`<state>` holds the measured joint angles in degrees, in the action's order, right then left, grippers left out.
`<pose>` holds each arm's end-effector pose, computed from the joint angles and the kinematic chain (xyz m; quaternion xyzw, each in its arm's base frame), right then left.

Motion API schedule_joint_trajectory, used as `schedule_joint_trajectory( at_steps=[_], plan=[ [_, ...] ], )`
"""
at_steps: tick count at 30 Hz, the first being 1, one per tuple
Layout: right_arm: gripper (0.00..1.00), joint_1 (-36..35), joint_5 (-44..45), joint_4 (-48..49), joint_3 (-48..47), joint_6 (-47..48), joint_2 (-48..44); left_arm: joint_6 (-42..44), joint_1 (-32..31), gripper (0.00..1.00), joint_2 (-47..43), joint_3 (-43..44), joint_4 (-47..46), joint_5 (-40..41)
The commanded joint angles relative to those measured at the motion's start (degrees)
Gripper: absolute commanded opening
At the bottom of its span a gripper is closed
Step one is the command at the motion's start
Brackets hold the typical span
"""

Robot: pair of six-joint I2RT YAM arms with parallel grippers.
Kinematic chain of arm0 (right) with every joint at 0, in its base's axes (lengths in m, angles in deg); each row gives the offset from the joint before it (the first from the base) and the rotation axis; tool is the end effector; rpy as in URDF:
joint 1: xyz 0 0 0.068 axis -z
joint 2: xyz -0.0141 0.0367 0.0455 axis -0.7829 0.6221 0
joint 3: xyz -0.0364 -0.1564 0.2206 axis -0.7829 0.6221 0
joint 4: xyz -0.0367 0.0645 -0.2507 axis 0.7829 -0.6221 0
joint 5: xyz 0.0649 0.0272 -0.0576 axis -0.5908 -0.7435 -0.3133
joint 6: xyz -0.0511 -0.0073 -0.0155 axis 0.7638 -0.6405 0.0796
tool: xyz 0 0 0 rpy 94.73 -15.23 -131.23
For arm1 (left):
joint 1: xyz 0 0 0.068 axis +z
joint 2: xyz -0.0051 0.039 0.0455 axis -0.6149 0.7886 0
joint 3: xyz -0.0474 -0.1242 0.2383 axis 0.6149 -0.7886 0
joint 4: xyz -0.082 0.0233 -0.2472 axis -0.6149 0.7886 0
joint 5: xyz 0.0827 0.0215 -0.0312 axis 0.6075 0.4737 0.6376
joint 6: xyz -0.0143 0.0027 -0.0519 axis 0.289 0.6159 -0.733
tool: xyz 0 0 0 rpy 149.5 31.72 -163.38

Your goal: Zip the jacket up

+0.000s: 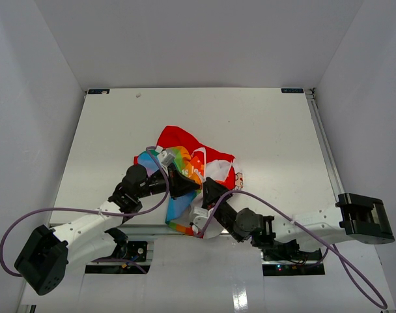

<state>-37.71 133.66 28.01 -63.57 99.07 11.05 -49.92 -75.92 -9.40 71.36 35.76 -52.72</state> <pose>0.0297 0.2317 0.2422 -0.5109 0.4340 -0.1188 0.7325 0.1511 -0.1437 0.2310 0.2441 0.6921 -0.5457 0.4045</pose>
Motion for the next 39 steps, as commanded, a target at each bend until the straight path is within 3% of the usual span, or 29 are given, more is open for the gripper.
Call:
schedule_joint_trajectory(
  at_steps=[1, 4, 10, 12, 14, 15, 17, 18, 25, 29, 33, 39],
  plan=[
    [0.29, 1.3, -3.3, -5.4, -2.5, -9.5, -3.3, 0.1, 0.4, 0.00, -1.9, -0.7, -0.9, -0.4],
    [0.27, 2.3, -5.3, -9.4, -3.2, -12.5, -4.9, 0.1, 0.4, 0.00, -2.0, -0.7, -0.9, -0.4],
    [0.08, 4.6, -9.1, -14.1, -3.6, -18.4, -7.1, 0.1, 0.4, 0.00, -2.4, -0.8, -0.9, -0.5],
    [0.09, 5.1, -9.2, -14.5, -4.1, -19.9, -7.3, 0.2, 0.4, 0.00, -2.3, -0.9, -0.8, -0.5],
    [0.18, 6.3, -9.6, -18.5, -6.3, -23.4, -8.0, 0.4, 0.4, 0.00, -2.2, -0.6, -0.4, -0.5],
    [0.28, 7.1, -10.2, -20.8, -8.4, -25.3, -8.8, 0.5, 0.4, 0.00, -2.2, -0.6, -0.2, -0.5],
    [0.47, 9.3, -14.8, -29.1, -12.4, -34.2, -10.4, 0.8, 0.4, 0.00, -2.2, -0.6, 0.1, -0.4],
    [0.51, 11.1, -16.9, -36.0, -14.8, -37.7, -11.0, 1.0, 0.4, 0.00, -2.2, -0.6, 0.2, -0.4],
    [0.52, 21.2, -28.1, -56.1, -30.4, -52.5, -11.1, 2.6, 0.4, 0.00, -4.0, -1.4, 0.2, 0.0],
    [0.49, 31.2, -43.5, -64.2, -36.2, -58.9, -8.2, 3.0, 0.4, 0.00, -3.9, -1.2, 1.0, -0.3],
    [0.47, 44.2, -70.1, -69.0, -39.3, -64.2, -2.9, 3.0, 0.4, 0.00, -3.9, -1.3, 1.8, -1.0],
    [0.46, 47.9, -83.2, -69.6, -40.2, -65.0, 0.6, 3.1, 0.4, 0.00, -4.0, -1.0, 2.4, -2.0]
  ],
)
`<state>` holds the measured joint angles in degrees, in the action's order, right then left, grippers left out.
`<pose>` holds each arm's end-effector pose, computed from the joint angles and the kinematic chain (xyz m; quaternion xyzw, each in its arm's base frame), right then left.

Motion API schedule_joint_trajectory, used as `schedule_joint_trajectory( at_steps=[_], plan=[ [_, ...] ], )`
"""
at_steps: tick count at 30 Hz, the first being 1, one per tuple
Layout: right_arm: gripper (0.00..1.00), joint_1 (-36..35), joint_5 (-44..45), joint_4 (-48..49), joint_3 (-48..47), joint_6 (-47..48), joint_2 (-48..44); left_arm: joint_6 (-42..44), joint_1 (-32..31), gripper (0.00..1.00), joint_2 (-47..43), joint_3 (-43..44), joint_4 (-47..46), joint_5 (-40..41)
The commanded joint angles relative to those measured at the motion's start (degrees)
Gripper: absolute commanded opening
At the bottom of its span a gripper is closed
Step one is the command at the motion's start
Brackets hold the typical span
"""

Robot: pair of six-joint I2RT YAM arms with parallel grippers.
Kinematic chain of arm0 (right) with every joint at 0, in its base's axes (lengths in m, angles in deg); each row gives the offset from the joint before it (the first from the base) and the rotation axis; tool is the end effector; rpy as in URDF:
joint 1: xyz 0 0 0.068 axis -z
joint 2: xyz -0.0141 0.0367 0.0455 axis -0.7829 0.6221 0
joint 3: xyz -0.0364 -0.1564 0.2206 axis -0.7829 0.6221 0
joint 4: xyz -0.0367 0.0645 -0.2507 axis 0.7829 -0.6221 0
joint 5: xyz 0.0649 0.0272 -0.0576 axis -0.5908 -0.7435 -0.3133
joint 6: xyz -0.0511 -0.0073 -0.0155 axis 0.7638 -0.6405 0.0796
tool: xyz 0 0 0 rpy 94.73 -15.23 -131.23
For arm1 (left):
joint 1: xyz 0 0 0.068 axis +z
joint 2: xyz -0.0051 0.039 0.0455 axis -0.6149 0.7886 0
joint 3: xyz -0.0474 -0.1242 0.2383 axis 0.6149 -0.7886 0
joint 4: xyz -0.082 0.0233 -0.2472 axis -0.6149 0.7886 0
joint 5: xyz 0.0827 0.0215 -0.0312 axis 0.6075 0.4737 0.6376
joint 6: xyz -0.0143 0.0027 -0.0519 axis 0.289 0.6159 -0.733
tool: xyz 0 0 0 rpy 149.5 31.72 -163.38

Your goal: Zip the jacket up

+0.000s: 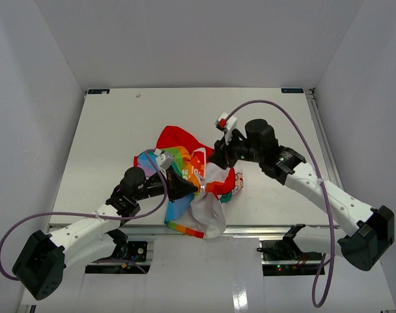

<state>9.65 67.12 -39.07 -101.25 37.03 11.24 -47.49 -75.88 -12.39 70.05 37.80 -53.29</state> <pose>0.1952 0.1900 0.3476 -0.3954 0.7158 0.3067 0.4870 0.1440 -0.1384 0.2291 0.2610 0.6876 -0.5385 0.4112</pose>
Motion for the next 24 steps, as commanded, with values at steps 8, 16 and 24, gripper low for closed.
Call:
schedule_joint_trajectory(
  at_steps=[8, 16, 24],
  plan=[
    [0.44, 1.8, -26.3, -3.1, -2.8, -4.6, 2.8, 0.7, 0.3, 0.00, -1.1, 0.0, -0.1, -1.6],
    [0.46, 1.9, -25.1, -6.6, -1.5, -4.2, 2.1, 0.6, 0.3, 0.00, -1.2, -0.2, -0.4, -1.6],
    [0.37, 1.9, -24.8, -7.1, -1.1, -3.7, 3.9, 0.6, 0.3, 0.00, -1.0, -0.3, -0.5, -1.5]
  ],
)
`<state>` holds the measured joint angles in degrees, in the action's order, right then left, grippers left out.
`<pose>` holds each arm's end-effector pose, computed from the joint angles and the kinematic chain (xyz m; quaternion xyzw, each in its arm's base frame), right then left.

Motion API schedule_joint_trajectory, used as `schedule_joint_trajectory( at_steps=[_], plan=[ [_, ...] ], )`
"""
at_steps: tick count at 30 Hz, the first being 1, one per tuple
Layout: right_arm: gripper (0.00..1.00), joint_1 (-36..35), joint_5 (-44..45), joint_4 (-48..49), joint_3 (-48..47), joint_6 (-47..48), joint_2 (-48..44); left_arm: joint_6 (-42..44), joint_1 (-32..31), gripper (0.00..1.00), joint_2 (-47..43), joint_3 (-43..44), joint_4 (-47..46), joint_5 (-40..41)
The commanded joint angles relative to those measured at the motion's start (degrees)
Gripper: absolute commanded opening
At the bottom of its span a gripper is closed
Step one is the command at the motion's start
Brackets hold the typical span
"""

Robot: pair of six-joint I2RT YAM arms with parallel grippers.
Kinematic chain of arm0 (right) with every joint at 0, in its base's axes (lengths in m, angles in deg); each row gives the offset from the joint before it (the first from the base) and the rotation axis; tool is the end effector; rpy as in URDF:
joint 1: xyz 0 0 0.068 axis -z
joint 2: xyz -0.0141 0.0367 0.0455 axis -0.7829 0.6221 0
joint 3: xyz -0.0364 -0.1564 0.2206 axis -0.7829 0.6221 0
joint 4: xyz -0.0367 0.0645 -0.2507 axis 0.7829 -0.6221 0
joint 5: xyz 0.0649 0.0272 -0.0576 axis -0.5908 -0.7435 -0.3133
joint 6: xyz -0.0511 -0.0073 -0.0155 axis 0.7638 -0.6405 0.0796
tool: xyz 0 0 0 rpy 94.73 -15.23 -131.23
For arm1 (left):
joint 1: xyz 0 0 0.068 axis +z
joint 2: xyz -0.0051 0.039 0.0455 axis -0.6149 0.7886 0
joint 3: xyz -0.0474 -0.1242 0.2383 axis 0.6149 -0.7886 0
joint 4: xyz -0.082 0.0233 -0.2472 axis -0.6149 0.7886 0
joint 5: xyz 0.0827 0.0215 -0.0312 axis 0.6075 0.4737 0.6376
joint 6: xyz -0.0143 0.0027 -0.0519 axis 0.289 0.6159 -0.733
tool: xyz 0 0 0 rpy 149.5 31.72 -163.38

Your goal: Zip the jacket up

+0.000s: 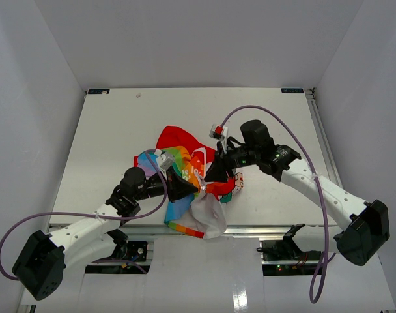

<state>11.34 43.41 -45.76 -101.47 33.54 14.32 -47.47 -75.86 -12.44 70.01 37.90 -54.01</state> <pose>0.1928 0.1940 0.3275 -0.4447 0.7005 0.4504 0.3299 0.1435 -0.1384 0.2289 0.2648 0.6863 -0.5412 0.4074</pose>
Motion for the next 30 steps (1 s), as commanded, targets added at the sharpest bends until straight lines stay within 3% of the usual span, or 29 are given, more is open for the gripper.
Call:
schedule_joint_trajectory(
  at_steps=[1, 11, 30],
  plan=[
    [0.34, 0.2, -1.2, -0.3, -0.8, -0.3, 1.3, 0.6, 0.3, 0.00, -1.0, -0.2, -0.6, -0.7],
    [0.30, 0.0, -2.3, -0.2, -0.7, -0.6, 3.1, 0.6, 0.3, 0.00, -0.8, -0.2, -0.7, -0.6],
    [0.33, -3.0, -0.1, -3.3, -0.9, 1.6, 4.2, 0.6, 0.3, 0.00, -1.0, -0.1, -0.7, -0.7]
  ],
)
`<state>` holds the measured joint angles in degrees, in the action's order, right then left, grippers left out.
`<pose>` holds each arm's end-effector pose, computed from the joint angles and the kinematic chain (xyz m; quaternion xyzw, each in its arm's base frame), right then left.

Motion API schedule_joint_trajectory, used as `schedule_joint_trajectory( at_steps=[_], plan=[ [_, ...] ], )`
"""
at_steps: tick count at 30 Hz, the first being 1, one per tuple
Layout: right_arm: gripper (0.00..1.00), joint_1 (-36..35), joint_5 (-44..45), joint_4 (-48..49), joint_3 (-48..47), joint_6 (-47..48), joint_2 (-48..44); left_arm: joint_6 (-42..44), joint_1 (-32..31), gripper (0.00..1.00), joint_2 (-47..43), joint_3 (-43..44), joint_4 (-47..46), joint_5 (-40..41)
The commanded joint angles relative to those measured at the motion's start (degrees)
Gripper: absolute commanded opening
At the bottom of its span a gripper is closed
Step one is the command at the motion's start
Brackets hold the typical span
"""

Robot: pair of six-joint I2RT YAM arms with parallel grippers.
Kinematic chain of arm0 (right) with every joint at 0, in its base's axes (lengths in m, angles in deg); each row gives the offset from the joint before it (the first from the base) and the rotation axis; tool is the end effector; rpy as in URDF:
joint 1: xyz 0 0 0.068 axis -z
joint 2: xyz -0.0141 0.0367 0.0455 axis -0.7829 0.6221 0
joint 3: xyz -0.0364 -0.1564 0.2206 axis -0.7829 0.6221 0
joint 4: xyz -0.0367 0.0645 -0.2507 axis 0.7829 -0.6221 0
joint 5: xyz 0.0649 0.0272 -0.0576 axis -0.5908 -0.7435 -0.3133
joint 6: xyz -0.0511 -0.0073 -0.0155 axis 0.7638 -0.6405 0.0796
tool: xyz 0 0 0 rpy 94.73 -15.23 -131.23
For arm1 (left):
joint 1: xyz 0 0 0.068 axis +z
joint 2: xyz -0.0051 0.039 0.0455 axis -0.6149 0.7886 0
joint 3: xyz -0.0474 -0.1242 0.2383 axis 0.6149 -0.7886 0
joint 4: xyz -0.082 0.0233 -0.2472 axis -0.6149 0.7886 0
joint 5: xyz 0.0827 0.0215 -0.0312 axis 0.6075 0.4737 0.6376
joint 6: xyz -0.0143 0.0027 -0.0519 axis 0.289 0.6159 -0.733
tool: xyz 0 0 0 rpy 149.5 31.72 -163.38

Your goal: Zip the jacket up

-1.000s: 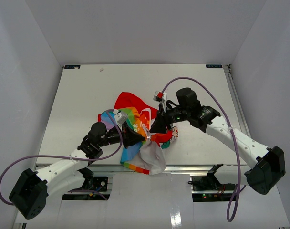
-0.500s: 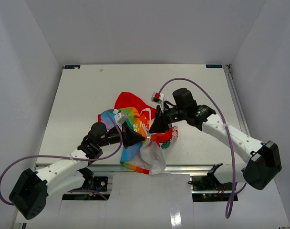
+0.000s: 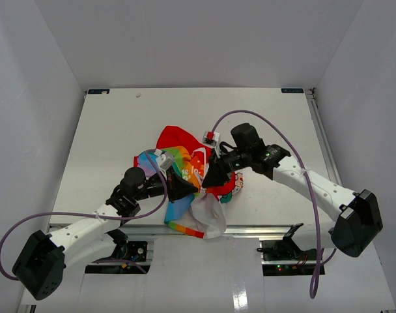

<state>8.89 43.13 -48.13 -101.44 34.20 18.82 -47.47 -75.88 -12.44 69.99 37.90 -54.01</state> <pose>0.1942 0.2113 0.3036 -0.4563 0.7186 0.4489 0.2717 0.1434 -0.1384 0.2288 0.2648 0.6864 -0.5413 0.4071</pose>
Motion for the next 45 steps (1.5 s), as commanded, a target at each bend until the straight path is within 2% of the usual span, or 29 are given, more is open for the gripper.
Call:
schedule_joint_trajectory(
  at_steps=[1, 16, 25, 27, 31, 45],
  plan=[
    [0.32, -0.6, 0.1, -1.0, -1.0, 0.9, -0.3, 0.6, 0.3, 0.00, -1.0, -0.1, -0.6, -0.6],
    [0.26, -1.4, -0.1, -2.0, -1.9, 2.2, 0.7, 0.5, 0.3, 0.00, 0.1, 0.3, -0.8, -0.7],
    [0.29, -1.9, 1.1, -2.9, -2.6, 2.6, 1.7, 0.6, 0.3, 0.00, -0.2, 0.2, -0.8, -0.8],
    [0.26, -1.9, 1.3, -2.8, -2.6, 2.6, 1.7, 0.6, 0.3, 0.00, -0.2, 0.2, -0.8, -0.8],
    [0.08, -2.0, 2.4, -2.1, -2.5, 2.3, 1.5, 0.6, 0.3, 0.00, -0.2, 0.1, -0.8, -0.8],
    [0.08, -2.0, 9.8, 2.8, -2.7, 0.2, -0.2, 0.6, 0.3, 0.00, 1.9, 0.3, -1.3, -2.3]
  ],
)
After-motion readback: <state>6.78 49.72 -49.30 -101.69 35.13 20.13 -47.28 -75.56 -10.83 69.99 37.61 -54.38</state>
